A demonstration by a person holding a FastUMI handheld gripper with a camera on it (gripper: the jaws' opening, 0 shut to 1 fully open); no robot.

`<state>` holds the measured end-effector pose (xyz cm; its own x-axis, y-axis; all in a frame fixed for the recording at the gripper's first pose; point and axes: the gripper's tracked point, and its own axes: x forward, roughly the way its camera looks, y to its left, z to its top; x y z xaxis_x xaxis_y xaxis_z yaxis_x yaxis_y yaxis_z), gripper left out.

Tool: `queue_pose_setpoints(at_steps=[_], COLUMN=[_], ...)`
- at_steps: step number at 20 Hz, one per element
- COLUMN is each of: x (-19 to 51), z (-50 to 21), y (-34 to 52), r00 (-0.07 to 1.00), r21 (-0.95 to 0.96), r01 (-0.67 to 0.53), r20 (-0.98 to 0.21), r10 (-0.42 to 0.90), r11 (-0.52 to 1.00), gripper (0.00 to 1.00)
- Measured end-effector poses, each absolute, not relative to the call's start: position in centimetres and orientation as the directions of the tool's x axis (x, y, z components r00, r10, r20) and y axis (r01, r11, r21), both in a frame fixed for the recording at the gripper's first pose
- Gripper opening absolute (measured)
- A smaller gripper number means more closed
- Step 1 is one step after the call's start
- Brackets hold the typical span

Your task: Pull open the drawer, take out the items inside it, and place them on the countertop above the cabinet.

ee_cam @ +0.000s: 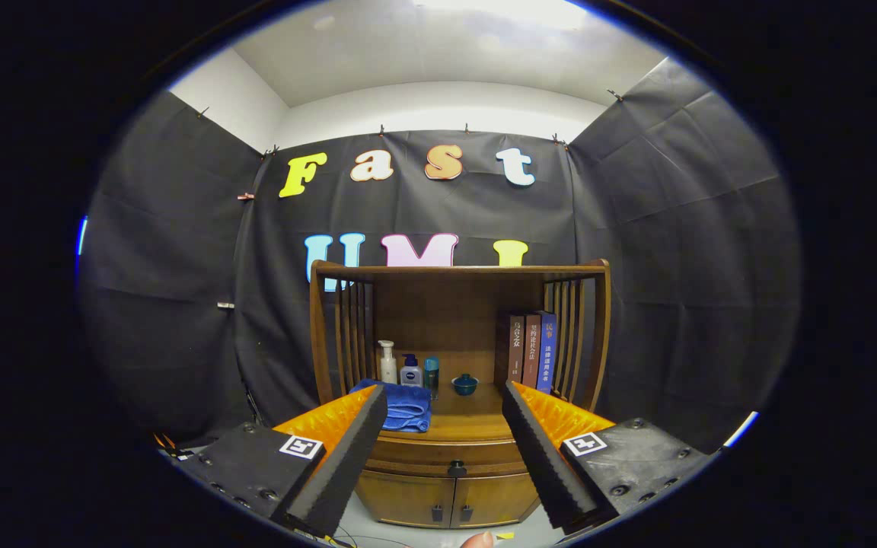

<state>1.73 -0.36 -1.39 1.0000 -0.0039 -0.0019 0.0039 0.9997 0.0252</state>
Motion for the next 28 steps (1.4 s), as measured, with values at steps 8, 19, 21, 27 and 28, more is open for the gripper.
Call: queue_pose_setpoints(at_steps=[8, 19, 21, 27, 28], x=[9.1, 15.4, 16.0, 17.8, 18.1], z=[-6.8, -20.3, -23.5, -31.6, -32.8], y=[-1.3, -3.9, -4.2, -5.0, -5.0], r00=[1.000, 0.995, 0.992, 0.979, 0.974], r21=[0.027, 0.021, 0.015, 0.030, 0.029], r01=[-0.012, 0.045, 0.039, 0.056, 0.059], r20=[-0.018, -0.093, -0.121, -0.200, -0.222], r10=[0.013, -0.043, -0.037, -0.049, -0.051], r11=[1.000, 0.999, 0.999, 0.998, 0.998], gripper=[0.99, 0.99, 0.99, 0.99, 0.99])
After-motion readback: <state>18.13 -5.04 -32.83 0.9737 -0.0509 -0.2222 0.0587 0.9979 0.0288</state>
